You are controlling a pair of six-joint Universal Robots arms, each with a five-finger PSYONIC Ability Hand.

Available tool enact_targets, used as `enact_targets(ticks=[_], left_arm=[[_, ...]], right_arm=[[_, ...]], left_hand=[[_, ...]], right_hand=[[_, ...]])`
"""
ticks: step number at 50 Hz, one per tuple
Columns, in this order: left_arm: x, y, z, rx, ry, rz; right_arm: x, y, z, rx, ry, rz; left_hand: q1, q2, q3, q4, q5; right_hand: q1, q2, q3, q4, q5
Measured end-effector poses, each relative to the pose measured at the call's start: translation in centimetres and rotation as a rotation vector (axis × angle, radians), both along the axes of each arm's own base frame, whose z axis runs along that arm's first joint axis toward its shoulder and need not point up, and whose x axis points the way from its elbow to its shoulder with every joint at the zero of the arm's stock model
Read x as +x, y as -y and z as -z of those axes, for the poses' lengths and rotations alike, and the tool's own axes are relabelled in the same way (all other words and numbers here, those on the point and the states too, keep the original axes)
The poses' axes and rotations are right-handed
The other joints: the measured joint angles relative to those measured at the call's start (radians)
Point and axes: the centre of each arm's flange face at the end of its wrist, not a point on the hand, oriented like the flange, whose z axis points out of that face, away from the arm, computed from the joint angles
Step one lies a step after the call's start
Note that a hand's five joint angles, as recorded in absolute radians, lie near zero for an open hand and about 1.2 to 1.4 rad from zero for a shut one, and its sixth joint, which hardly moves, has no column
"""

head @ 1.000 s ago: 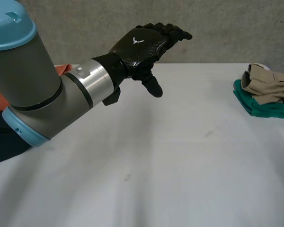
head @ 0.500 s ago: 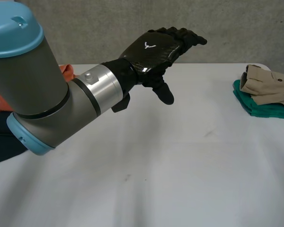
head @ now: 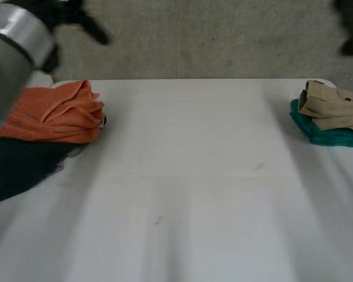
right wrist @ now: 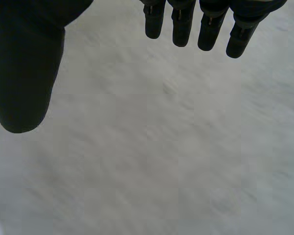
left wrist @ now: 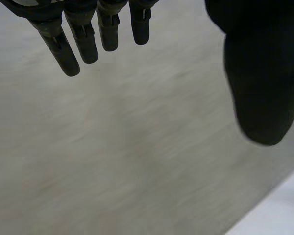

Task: Fold the laundry.

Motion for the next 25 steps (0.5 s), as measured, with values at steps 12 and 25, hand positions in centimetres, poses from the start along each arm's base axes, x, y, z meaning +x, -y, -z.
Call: enact_targets(ticks=[12, 25], left_arm=[[12.2, 14.3, 14.2, 0.095, 0.550, -0.425], [14.5, 19.1, 23.2, 0.121, 0.571, -0.286]], right_arm=[[6.4, -8.1, 10.5, 0.355, -0.103, -0.219], [5.3, -8.9, 14.6, 0.492, -0.117, -0.187]], left_hand=[[-0.001, 0.000, 0.000, 0.000, 0.000], [0.446, 0.383, 0.352, 0.368, 0.322]], right_hand=[[0.000, 0.000, 0.000, 0.000, 0.000], [0.000, 0.000, 0.000, 0.000, 0.000]])
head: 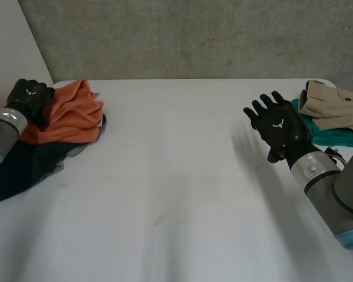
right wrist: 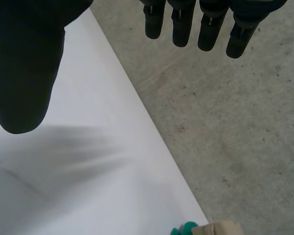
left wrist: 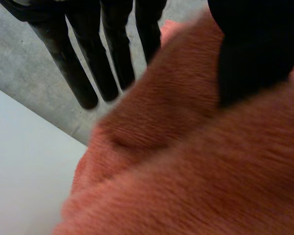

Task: Fold the laundry.

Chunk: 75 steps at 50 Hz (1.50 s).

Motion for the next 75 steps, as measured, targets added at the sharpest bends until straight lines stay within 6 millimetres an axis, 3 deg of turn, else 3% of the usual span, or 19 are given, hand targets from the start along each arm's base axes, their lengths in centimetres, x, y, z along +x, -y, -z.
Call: enact_targets(ticks=[1, 2, 3, 9, 12, 16, 21, 26, 30, 33, 37, 40, 41, 44, 47, 54, 59, 69, 75], left_arm=[[-0.1, 0.1, 0.0, 0.000, -0.016, 0.003], [-0.1, 0.1, 0.0, 0.000, -0.016, 0.003], [-0.3, 0.3, -0.2, -0.005, -0.059, 0.007], [-1.4, 0.1, -2.6, -0.053, -0.165, 0.010], [-3.0, -1.0, -6.1, -0.109, -0.234, 0.028], [-6.3, -4.0, -12.2, -0.202, -0.343, 0.106], [-11.1, -9.7, -19.8, -0.292, -0.532, 0.271], [-14.5, -14.3, -22.8, -0.264, -0.700, 0.391], [-17.5, -16.4, -21.0, -0.163, -0.758, 0.431], [-20.8, -18.3, -17.4, -0.030, -0.769, 0.444], [-24.1, -20.3, -10.6, 0.169, -0.725, 0.408], [-25.5, -21.6, -5.3, 0.316, -0.661, 0.356], [-25.8, -22.3, -3.3, 0.374, -0.629, 0.334], [-26.0, -23.5, -0.6, 0.471, -0.567, 0.292], [-25.7, -23.9, -0.5, 0.492, -0.548, 0.270], [-23.8, -24.4, -4.4, 0.427, -0.573, 0.226], [-22.0, -26.4, -6.7, 0.399, -0.585, 0.218], [-19.3, -30.6, -4.5, 0.454, -0.547, 0.197], [-17.8, -31.9, -3.2, 0.453, -0.548, 0.156]], right_arm=[[-0.1, 0.0, 0.1, 0.004, -0.001, 0.002], [-0.1, 0.0, 0.1, 0.004, -0.001, 0.002], [-0.1, -0.1, 0.2, 0.009, -0.002, 0.004], [-0.2, -0.2, 0.3, 0.012, -0.003, 0.008], [-0.3, -0.2, 0.1, 0.005, 0.000, 0.012], [-0.5, 0.1, -0.8, -0.019, 0.011, 0.038], [-1.2, 0.5, -2.8, -0.066, 0.045, 0.118], [-1.9, 0.7, -4.6, -0.094, 0.111, 0.187], [-2.3, 0.7, -5.3, -0.088, 0.154, 0.208], [-2.8, 0.8, -5.4, -0.068, 0.175, 0.223], [-3.6, 1.3, -5.4, -0.039, 0.178, 0.247], [-4.0, 1.5, -5.3, -0.014, 0.173, 0.259], [-4.2, 1.6, -5.3, 0.002, 0.168, 0.265], [-4.5, 1.9, -5.0, 0.037, 0.156, 0.277], [-4.7, 2.1, -4.5, 0.068, 0.146, 0.284], [-4.5, 2.0, -3.9, 0.145, 0.123, 0.264], [-3.9, 1.0, -3.6, 0.259, 0.107, 0.189], [-2.2, 0.9, -2.5, 0.536, 0.252, 0.094], [0.6, 2.2, -0.1, 0.608, 0.286, 0.010]], left_hand=[[0.164, 0.166, 0.184, 0.185, 0.148], [0.164, 0.166, 0.184, 0.185, 0.148], [0.420, 0.545, 0.555, 0.566, 0.500], [0.420, 0.585, 0.597, 0.624, 0.557], [0.420, 0.588, 0.608, 0.624, 0.557], [0.422, 0.591, 0.612, 0.625, 0.557], [0.437, 0.595, 0.615, 0.625, 0.557], [0.437, 0.595, 0.615, 0.626, 0.557], [0.437, 0.595, 0.616, 0.628, 0.570], [0.437, 0.595, 0.615, 0.628, 0.575], [0.437, 0.580, 0.601, 0.611, 0.569], [0.360, 0.412, 0.448, 0.447, 0.474], [0.146, 0.207, 0.233, 0.235, 0.267], [-0.047, -0.005, 0.022, 0.010, 0.033], [-0.080, -0.045, -0.018, -0.035, -0.022], [-0.136, -0.106, -0.079, -0.100, -0.078], [-0.136, -0.113, -0.083, -0.107, -0.083], [-0.136, -0.114, -0.083, -0.107, -0.083], [-0.136, -0.114, -0.083, -0.106, -0.082]], right_hand=[[0.000, 0.000, 0.000, 0.000, 0.000], [0.000, 0.000, 0.000, 0.000, 0.000], [0.000, 0.000, 0.000, 0.000, 0.000], [0.000, 0.000, 0.000, 0.000, 0.000], [0.000, 0.000, 0.000, 0.000, 0.000], [0.000, 0.000, 0.000, 0.000, 0.000], [0.000, 0.000, 0.000, 0.000, 0.000], [0.000, 0.000, 0.000, 0.000, 0.000], [0.000, 0.000, 0.000, 0.000, 0.000], [0.000, 0.000, 0.000, 0.000, 0.000], [0.000, 0.000, 0.000, 0.000, 0.000], [0.000, 0.000, 0.000, 0.000, 0.000], [0.000, 0.000, 0.000, 0.000, 0.000], [0.000, 0.000, 0.000, 0.000, 0.000], [0.000, 0.000, 0.000, 0.000, 0.000], [0.000, 0.000, 0.000, 0.000, 0.000], [0.000, 0.000, 0.000, 0.000, 0.000], [0.004, 0.009, 0.012, 0.007, 0.008], [0.033, 0.065, 0.068, 0.061, 0.064]])
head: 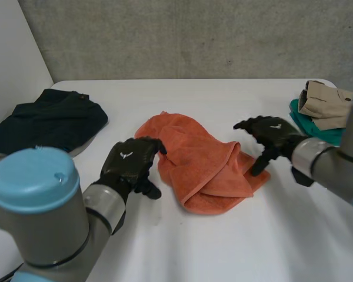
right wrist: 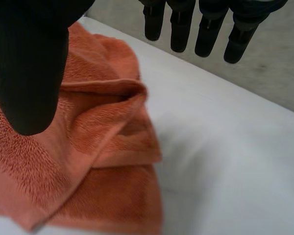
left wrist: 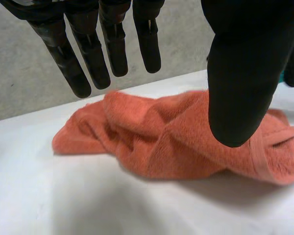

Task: Fold the laundry.

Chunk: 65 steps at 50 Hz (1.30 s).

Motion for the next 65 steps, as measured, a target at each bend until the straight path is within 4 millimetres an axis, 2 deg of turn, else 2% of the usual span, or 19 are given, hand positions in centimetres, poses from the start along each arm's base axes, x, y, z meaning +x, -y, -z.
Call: enact_targets(ticks=[8, 12, 13, 20, 24, 28, 32, 36, 37, 38, 39, 40, 43, 45, 49, 55, 58, 60, 65], left_arm=[[1.5, -1.5, 2.1, 0.075, 0.015, -0.045], [1.7, -1.9, 2.8, 0.126, -0.013, -0.057], [1.7, -1.9, 3.0, 0.143, -0.028, -0.062], [0.6, -1.4, 4.2, 0.202, -0.087, -0.066], [-1.5, -0.7, 5.0, 0.214, -0.110, -0.038], [-3.8, 0.1, 5.5, 0.211, -0.134, -0.011], [-6.2, 1.1, 6.1, 0.209, -0.178, 0.012], [-7.6, 1.8, 6.5, 0.208, -0.203, 0.017], [-8.3, 2.3, 6.9, 0.209, -0.212, 0.014], [-8.5, 2.6, 7.0, 0.207, -0.214, 0.010], [-8.7, 2.8, 7.1, 0.206, -0.216, 0.007], [-8.9, 3.0, 7.2, 0.202, -0.218, 0.001], [-9.1, 3.7, 7.0, 0.184, -0.223, -0.019], [-9.1, 4.3, 5.7, 0.151, -0.239, -0.036], [-8.4, 5.6, 0.7, 0.036, -0.287, -0.069], [-5.0, 7.5, -10.2, -0.251, -0.319, -0.116], [-3.7, 7.7, -13.5, -0.360, -0.296, -0.124], [-2.4, 7.7, -17.1, -0.496, -0.254, -0.118], [-2.3, 7.4, -19.3, -0.604, -0.205, -0.060]], right_arm=[[4.1, 1.7, 3.7, -0.080, -0.023, -0.098], [5.0, 2.4, 4.6, -0.127, -0.031, -0.110], [5.3, 2.6, 4.8, -0.148, -0.031, -0.115], [5.7, 2.1, 3.7, -0.190, -0.018, -0.125], [5.2, 1.1, 1.5, -0.216, -0.007, -0.125], [4.7, 0.3, 0.5, -0.223, -0.006, -0.122], [4.4, -0.3, 0.2, -0.216, -0.009, -0.118], [4.2, -0.5, 0.3, -0.209, -0.012, -0.113], [4.1, -0.6, 0.3, -0.206, -0.013, -0.111], [4.0, -0.6, 0.3, -0.206, -0.014, -0.110], [4.0, -0.7, 0.3, -0.207, -0.015, -0.109], [4.0, -0.7, 0.2, -0.208, -0.016, -0.109], [3.9, -0.9, -0.1, -0.218, -0.018, -0.108], [3.8, -1.0, -0.9, -0.237, -0.015, -0.106], [3.6, -1.3, -3.5, -0.302, 0.001, -0.100], [2.6, -2.2, -10.4, -0.479, 0.052, -0.072], [2.2, -2.9, -13.0, -0.546, 0.072, -0.062], [1.7, -4.0, -16.2, -0.633, 0.102, -0.051], [1.2, -5.2, -19.0, -0.703, 0.129, -0.041]], left_hand=[[0.000, 0.002, 0.001, 0.003, 0.004], [0.004, 0.002, 0.002, 0.017, 0.028], [0.004, 0.003, 0.002, 0.019, 0.029], [0.004, 0.008, 0.002, 0.025, 0.034], [0.004, 0.008, 0.002, 0.025, 0.033], [0.002, 0.008, 0.001, 0.023, 0.031], [0.000, 0.008, 0.001, 0.023, 0.030], [0.057, 0.069, 0.053, 0.077, 0.082], [0.375, 0.356, 0.346, 0.368, 0.365], [0.421, 0.398, 0.366, 0.389, 0.386], [0.613, 0.566, 0.553, 0.577, 0.569], [0.667, 0.668, 0.653, 0.678, 0.659], [0.667, 0.708, 0.699, 0.731, 0.675], [0.667, 0.709, 0.699, 0.731, 0.675], [0.667, 0.715, 0.700, 0.731, 0.675], [0.667, 0.718, 0.703, 0.731, 0.675], [0.667, 0.718, 0.703, 0.731, 0.675], [0.667, 0.718, 0.703, 0.731, 0.675], [0.667, 0.719, 0.703, 0.731, 0.676]], right_hand=[[0.205, 0.173, 0.183, 0.178, 0.175], [0.670, 0.653, 0.642, 0.643, 0.610], [0.855, 0.851, 0.835, 0.837, 0.813], [0.873, 0.898, 0.902, 0.917, 0.864], [0.873, 0.898, 0.907, 0.917, 0.864], [0.873, 0.898, 0.907, 0.918, 0.864], [0.873, 0.898, 0.907, 0.920, 0.874], [0.873, 0.898, 0.907, 0.920, 0.878], [0.873, 0.898, 0.907, 0.920, 0.878], [0.873, 0.898, 0.907, 0.921, 0.878], [0.873, 0.898, 0.907, 0.921, 0.878], [0.873, 0.898, 0.909, 0.921, 0.878], [0.873, 0.898, 0.911, 0.921, 0.878], [0.873, 0.898, 0.911, 0.921, 0.878], [0.873, 0.903, 0.911, 0.921, 0.878], [0.873, 0.903, 0.911, 0.921, 0.878], [0.873, 0.903, 0.911, 0.921, 0.878], [0.873, 0.903, 0.911, 0.922, 0.878], [0.873, 0.903, 0.912, 0.922, 0.888]])
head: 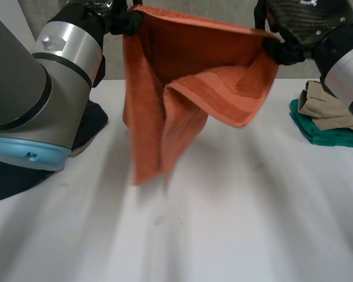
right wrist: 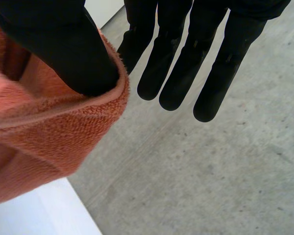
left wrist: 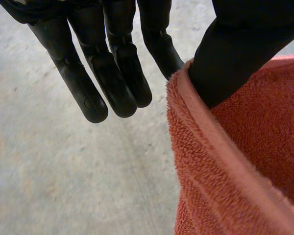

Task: Fold the laundry.

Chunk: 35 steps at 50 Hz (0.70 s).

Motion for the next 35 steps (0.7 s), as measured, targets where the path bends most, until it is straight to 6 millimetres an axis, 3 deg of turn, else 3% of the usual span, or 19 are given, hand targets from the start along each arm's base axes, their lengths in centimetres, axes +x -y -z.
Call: enact_targets(ticks=[4, 7, 13, 14, 17, 18, 19, 22, 27, 31, 35], left_arm=[[-0.9, 0.6, 1.6, 0.009, 0.056, 0.044], [-1.8, 1.6, 4.4, 0.064, 0.102, 0.066], [-3.0, 3.7, 12.4, 0.226, 0.216, 0.071], [-3.1, 3.8, 13.2, 0.241, 0.228, 0.070], [-3.1, 4.0, 16.4, 0.303, 0.283, 0.066], [-3.1, 4.0, 17.5, 0.328, 0.306, 0.065], [-3.0, 3.8, 18.1, 0.342, 0.319, 0.065], [-2.7, 3.2, 18.8, 0.367, 0.341, 0.064], [-1.2, 1.7, 17.3, 0.381, 0.341, 0.043], [1.0, 0.4, 16.4, 0.406, 0.341, 0.000], [4.4, 0.1, 17.2, 0.473, 0.349, -0.075]], right_arm=[[0.1, 0.3, 0.6, 0.025, -0.001, 0.019], [0.4, 1.1, 2.5, 0.083, -0.018, 0.040], [1.0, 3.0, 8.8, 0.243, -0.097, 0.080], [1.0, 3.1, 9.0, 0.250, -0.102, 0.082], [1.2, 3.7, 11.8, 0.299, -0.158, 0.103], [1.1, 4.0, 13.0, 0.314, -0.189, 0.119], [1.1, 4.1, 13.5, 0.318, -0.203, 0.128], [0.8, 4.7, 14.9, 0.321, -0.261, 0.174], [0.3, 5.0, 15.8, 0.314, -0.314, 0.226], [0.1, 4.9, 16.1, 0.319, -0.327, 0.240], [-0.1, 4.7, 16.4, 0.331, -0.331, 0.238]], left_hand=[[0.000, 0.000, 0.000, 0.001, 0.026], [0.000, 0.000, 0.002, 0.004, 0.026], [-0.001, -0.004, 0.002, 0.001, 0.025], [-0.013, -0.027, -0.022, -0.020, 0.013], [-0.158, -0.190, -0.169, -0.178, -0.121], [-0.509, -0.510, -0.481, -0.496, -0.435], [-0.628, -0.609, -0.598, -0.613, -0.554], [-0.740, -0.760, -0.745, -0.768, -0.712], [-0.789, -0.840, -0.831, -0.850, -0.801], [-0.803, -0.856, -0.845, -0.863, -0.816], [-0.798, -0.850, -0.841, -0.858, -0.806]], right_hand=[[0.000, 0.000, 0.000, 0.000, 0.008], [0.000, 0.000, 0.000, 0.000, 0.008], [0.000, 0.000, 0.000, 0.000, 0.008], [0.000, 0.000, 0.000, 0.000, 0.008], [0.000, 0.000, 0.000, 0.001, 0.008], [0.000, 0.000, 0.000, 0.002, 0.008], [0.000, 0.000, 0.000, 0.002, 0.008], [0.000, 0.000, 0.000, 0.002, 0.008], [0.000, 0.000, 0.000, 0.002, 0.008], [0.000, 0.000, 0.000, 0.002, 0.008], [0.000, 0.000, 0.000, 0.002, 0.008]])
